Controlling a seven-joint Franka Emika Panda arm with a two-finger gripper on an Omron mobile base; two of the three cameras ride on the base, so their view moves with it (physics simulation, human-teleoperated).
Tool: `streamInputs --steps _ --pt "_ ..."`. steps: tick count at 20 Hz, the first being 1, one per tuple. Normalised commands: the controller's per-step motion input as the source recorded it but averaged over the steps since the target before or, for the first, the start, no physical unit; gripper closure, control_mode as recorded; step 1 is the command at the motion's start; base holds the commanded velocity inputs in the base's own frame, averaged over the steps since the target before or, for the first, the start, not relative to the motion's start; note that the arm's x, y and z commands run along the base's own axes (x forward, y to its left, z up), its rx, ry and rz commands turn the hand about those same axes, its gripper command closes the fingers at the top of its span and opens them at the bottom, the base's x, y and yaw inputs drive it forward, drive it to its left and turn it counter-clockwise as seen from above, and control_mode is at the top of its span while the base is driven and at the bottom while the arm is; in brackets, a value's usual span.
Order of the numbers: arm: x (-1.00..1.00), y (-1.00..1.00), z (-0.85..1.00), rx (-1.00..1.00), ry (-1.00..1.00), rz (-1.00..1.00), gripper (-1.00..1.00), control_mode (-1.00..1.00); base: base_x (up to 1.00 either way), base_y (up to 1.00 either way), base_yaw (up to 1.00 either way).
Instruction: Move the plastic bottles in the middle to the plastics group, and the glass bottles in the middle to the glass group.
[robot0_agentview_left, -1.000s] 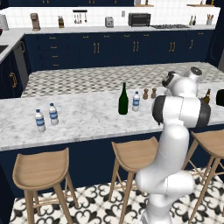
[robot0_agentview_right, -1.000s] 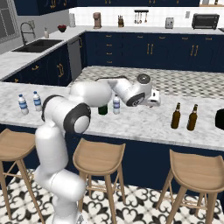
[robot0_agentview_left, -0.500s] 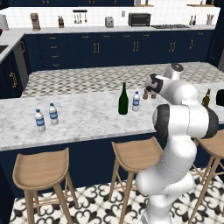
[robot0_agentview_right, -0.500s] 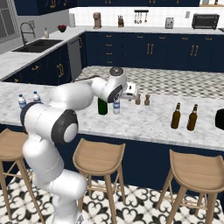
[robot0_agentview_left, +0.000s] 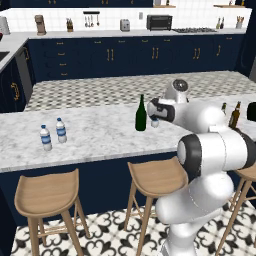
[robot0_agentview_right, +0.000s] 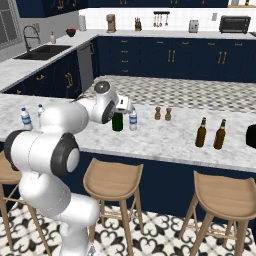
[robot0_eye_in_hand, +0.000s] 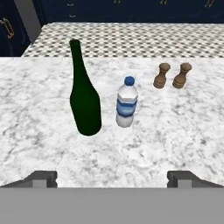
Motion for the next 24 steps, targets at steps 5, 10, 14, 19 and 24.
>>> streamInputs --steps 5,10,14,19,24 --pt "0.17 0.45 0.00 0.00 -0.05 0.00 -1.00 -1.00 0.00 0.00 0.00" --pt "0.40 0.42 0.00 0.00 0.04 0.00 -1.00 -1.00 0.00 0.00 0.00" --pt "0.46 0.24 0.00 -0.03 0.13 0.00 -1.00 -1.00 0.00 0.00 0.00" --pt "0.25 -0.07 -0.01 -0.01 0.09 0.02 -1.00 -1.00 0.00 0.00 0.00" --pt "0.41 -0.08 -0.09 0.01 -0.01 0.06 -1.00 -1.00 0.00 0.00 0.00"
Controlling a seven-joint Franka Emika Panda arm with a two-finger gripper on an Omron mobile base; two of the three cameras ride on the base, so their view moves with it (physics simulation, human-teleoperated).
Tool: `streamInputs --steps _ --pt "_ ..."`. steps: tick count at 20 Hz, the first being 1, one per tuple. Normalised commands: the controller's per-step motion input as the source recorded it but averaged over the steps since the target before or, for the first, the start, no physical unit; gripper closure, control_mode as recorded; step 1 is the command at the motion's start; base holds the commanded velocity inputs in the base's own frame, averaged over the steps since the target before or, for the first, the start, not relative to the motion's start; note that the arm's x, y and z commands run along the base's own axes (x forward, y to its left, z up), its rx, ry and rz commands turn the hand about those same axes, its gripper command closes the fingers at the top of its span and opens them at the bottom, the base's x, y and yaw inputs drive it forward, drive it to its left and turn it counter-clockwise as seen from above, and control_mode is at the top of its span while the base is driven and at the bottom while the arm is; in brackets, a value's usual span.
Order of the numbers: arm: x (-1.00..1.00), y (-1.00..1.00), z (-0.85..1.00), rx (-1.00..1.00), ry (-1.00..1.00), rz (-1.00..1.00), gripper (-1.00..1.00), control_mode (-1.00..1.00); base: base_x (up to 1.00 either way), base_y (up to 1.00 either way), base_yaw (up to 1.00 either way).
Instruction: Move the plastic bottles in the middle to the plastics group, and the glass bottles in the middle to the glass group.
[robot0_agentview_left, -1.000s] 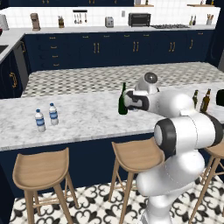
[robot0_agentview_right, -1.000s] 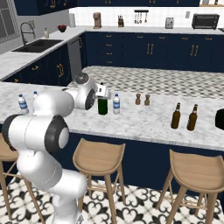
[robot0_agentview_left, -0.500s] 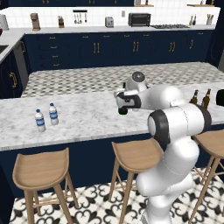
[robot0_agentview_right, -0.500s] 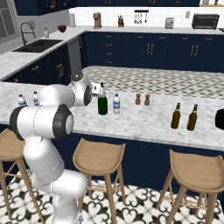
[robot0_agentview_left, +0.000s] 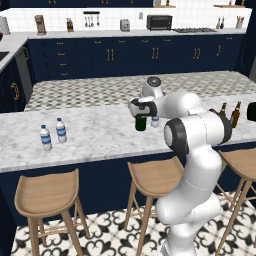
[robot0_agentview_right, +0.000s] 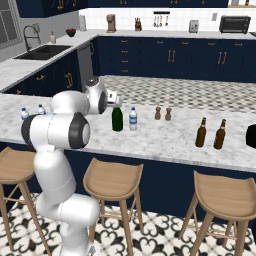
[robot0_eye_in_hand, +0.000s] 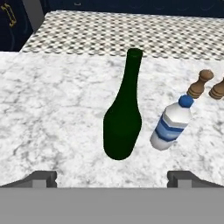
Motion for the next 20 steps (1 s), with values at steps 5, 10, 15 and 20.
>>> streamInputs --steps 5,10,15,20 --pt "0.31 -0.23 -0.07 0.02 -0.02 0.04 -1.00 -1.00 0.00 0.00 0.00" --pt "0.05 -0.11 -0.05 0.00 0.00 0.01 -1.00 -1.00 0.00 0.00 0.00" --pt "0.10 0.00 -0.28 0.00 0.00 0.01 -1.00 -1.00 0.00 0.00 0.00" --pt "0.14 0.06 -0.30 0.00 0.00 0.01 -1.00 -1.00 0.00 0.00 0.00"
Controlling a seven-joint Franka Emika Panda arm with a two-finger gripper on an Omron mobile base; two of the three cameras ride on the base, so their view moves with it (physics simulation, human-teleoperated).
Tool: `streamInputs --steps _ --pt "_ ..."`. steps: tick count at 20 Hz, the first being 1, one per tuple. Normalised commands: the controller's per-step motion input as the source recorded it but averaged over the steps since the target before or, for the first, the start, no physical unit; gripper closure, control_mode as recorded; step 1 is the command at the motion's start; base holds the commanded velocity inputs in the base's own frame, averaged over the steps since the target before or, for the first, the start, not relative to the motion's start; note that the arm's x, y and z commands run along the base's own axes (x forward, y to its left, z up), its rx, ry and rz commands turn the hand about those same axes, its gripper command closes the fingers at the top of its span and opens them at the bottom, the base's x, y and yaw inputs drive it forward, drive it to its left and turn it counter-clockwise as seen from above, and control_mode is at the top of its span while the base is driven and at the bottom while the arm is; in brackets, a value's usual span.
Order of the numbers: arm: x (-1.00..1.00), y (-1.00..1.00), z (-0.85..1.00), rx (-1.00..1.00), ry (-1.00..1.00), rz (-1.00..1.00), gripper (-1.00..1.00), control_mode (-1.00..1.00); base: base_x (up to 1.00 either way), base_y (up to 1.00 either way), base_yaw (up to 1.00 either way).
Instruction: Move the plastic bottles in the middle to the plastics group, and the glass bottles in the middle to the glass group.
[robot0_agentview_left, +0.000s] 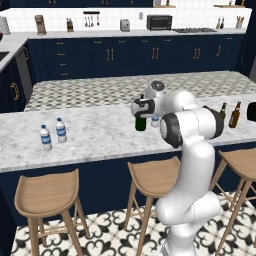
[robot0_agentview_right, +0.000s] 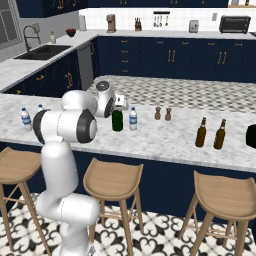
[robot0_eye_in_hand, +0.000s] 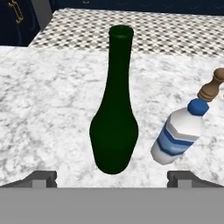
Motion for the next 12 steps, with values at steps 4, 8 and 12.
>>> streamInputs --steps 4,8,12 --pt "0.22 0.09 -0.02 0.00 0.03 0.00 -1.00 -1.00 0.00 0.00 0.00" --pt "0.27 0.01 0.00 0.00 0.03 0.00 -1.00 -1.00 0.00 0.00 0.00" --pt "0.24 0.00 0.00 0.00 0.00 0.00 -1.00 -1.00 0.00 0.00 0.00"
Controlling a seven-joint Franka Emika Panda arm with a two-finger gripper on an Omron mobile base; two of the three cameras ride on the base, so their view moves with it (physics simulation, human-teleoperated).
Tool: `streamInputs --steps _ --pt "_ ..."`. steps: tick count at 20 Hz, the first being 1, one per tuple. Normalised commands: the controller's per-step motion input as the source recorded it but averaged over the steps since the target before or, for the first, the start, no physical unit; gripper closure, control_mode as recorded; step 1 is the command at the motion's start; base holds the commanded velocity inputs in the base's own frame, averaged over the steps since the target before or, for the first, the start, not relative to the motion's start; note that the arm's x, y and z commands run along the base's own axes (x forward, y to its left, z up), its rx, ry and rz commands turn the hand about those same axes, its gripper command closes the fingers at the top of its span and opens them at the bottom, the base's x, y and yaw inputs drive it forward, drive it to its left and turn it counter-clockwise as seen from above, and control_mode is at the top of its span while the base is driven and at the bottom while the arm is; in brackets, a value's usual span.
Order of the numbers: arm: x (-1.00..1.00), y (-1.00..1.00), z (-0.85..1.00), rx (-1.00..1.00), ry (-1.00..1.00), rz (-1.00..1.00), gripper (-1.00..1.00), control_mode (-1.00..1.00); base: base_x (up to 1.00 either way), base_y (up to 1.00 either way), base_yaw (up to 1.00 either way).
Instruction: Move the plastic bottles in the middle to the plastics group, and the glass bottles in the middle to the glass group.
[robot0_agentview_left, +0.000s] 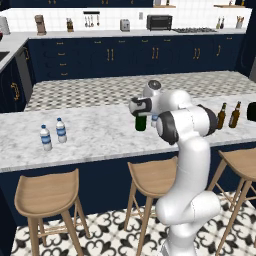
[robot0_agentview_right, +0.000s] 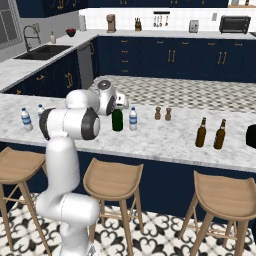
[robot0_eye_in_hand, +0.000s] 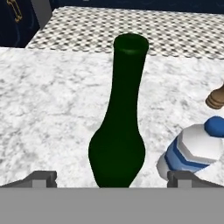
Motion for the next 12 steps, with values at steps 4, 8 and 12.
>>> streamInputs --steps 4,8,12 --pt "0.04 0.00 -0.11 0.00 0.00 0.00 -1.00 -1.00 0.00 0.00 0.00" --pt "0.01 0.00 -0.16 0.00 0.00 0.00 -1.00 -1.00 0.00 0.00 0.00" --pt "0.04 0.00 -0.06 0.00 0.01 0.00 -1.00 -1.00 0.00 0.00 0.00"
